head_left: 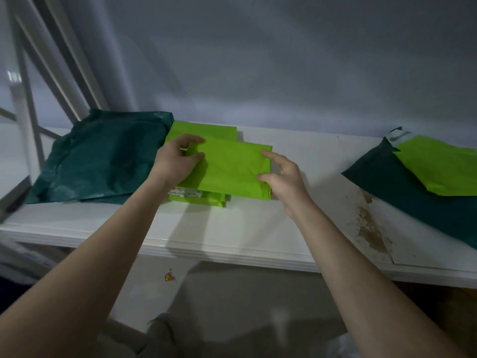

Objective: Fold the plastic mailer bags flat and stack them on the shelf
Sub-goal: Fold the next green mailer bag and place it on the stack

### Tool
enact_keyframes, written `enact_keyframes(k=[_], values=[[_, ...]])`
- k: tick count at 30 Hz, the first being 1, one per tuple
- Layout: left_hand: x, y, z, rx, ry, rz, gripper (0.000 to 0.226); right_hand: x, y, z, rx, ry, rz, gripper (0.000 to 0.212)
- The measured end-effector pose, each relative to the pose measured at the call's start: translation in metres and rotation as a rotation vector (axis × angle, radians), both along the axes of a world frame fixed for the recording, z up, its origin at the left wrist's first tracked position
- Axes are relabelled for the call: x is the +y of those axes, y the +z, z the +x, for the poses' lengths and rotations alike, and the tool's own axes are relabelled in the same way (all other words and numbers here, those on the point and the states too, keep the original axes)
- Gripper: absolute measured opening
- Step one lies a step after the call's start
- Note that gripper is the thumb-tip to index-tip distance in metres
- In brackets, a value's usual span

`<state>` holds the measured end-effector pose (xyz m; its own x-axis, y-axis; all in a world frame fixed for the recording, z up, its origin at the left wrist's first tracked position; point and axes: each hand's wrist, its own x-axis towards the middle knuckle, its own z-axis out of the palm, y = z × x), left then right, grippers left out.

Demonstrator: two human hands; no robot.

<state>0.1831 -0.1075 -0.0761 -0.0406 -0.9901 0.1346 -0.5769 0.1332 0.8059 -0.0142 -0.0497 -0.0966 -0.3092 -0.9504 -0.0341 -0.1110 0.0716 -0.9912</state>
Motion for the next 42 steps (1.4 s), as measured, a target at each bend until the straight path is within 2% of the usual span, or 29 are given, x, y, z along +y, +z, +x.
enact_keyframes(k=[5, 12, 16, 21, 26, 28, 33, 42], values=[[-0.002, 0.000, 0.032, -0.240, -0.054, -0.078, 0.031, -0.009, -0.011, 0.020, 0.210, 0.038, -0.065, 0.059], [-0.017, -0.018, 0.064, -0.543, -0.102, -0.222, 0.040, -0.024, -0.025, 0.048, 0.239, 0.117, -0.060, 0.067], [-0.018, -0.022, 0.068, -0.717, -0.042, -0.190, 0.044, -0.032, -0.032, 0.058, 0.308, 0.135, -0.065, 0.069], [-0.016, -0.028, 0.064, -0.732, -0.047, -0.121, 0.049, -0.037, -0.035, 0.064, 0.523, 0.144, -0.044, 0.069], [-0.016, -0.040, 0.062, -0.798, -0.067, -0.033, 0.055, -0.029, -0.034, 0.073, 0.981, 0.092, 0.030, 0.071], [-0.015, -0.040, 0.060, -0.787, -0.044, -0.036, 0.054, -0.026, -0.036, 0.076, 1.093, 0.074, 0.005, 0.071], [-0.013, -0.030, 0.045, -0.844, -0.068, -0.168, 0.057, -0.027, -0.038, 0.084, 1.141, 0.173, -0.120, 0.063], [-0.011, -0.058, 0.035, -0.977, -0.235, 0.036, 0.062, -0.027, -0.048, 0.090, 1.126, 0.306, 0.030, 0.059]])
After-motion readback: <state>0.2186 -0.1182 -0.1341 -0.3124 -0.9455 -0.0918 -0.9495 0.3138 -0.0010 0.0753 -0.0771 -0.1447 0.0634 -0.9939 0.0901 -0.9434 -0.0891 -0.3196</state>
